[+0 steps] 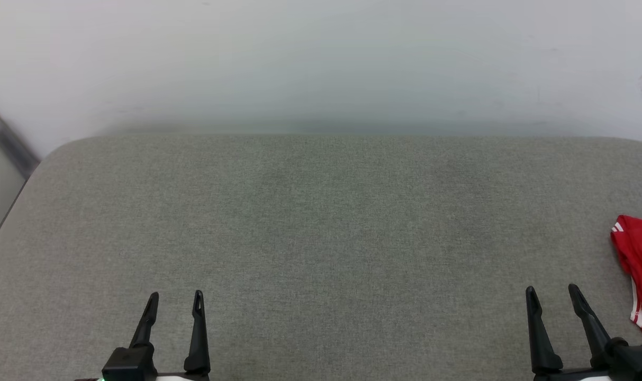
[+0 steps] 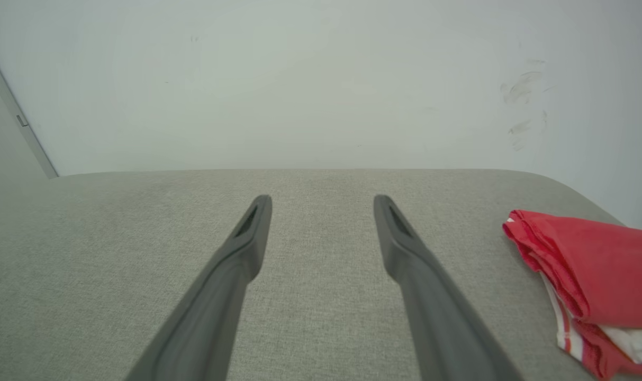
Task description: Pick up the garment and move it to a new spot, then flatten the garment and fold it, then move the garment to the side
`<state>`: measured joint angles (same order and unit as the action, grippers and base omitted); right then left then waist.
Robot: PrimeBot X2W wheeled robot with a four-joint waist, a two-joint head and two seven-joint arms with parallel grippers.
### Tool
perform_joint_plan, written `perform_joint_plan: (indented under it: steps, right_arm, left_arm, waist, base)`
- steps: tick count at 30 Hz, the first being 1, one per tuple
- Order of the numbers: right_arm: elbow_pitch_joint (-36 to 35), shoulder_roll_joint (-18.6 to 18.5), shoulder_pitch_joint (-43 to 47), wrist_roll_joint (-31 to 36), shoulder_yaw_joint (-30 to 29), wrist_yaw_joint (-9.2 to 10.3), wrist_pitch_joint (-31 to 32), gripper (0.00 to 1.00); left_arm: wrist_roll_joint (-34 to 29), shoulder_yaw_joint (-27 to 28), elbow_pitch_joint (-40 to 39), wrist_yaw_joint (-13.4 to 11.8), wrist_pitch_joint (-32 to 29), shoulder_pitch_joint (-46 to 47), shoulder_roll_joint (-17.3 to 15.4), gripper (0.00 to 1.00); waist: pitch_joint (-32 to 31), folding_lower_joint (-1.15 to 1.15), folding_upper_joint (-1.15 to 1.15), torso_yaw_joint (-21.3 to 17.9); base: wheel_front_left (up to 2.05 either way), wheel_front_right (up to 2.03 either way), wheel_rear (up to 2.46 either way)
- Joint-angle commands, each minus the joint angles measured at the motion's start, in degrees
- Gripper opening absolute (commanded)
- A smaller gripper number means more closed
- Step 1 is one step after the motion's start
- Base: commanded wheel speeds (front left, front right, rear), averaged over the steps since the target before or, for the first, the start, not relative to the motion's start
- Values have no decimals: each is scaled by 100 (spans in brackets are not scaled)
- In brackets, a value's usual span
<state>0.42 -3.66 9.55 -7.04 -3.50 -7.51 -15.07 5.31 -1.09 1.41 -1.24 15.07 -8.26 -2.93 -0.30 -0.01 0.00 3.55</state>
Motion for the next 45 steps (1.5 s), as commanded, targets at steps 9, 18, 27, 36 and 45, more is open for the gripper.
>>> perform_joint_plan:
  steps: [9,18,27,36,45]
  right_arm:
    - [207,22,-18,-252,34,0,48,0]
    - [352,-18,-226,-1335,41,0,273,0]
    - [479,-43,-403,-2288,43,1,476,0]
    - [590,-59,-563,-3140,37,1,664,0]
    - [691,-69,-714,-3910,23,1,844,0]
  left_arm:
    - [269,-16,243,46,-59,-9,3,0]
    - [1357,48,377,148,-294,182,-30,0]
    - [2317,104,504,241,-504,357,-54,0]
    - [3180,163,598,329,-698,507,-70,0]
    - [3958,224,682,403,-879,637,-81,0]
  waist:
    - [-14,1,0,-18]
    - [-10,1,0,-43]
    - [-6,1,0,-67]
    - [-1,1,0,-92]
    - [4,1,0,-117]
  base:
    - [0,0,0]
    - [0,0,0]
    - [0,0,0]
    - [0,0,0]
    - [0,0,0]
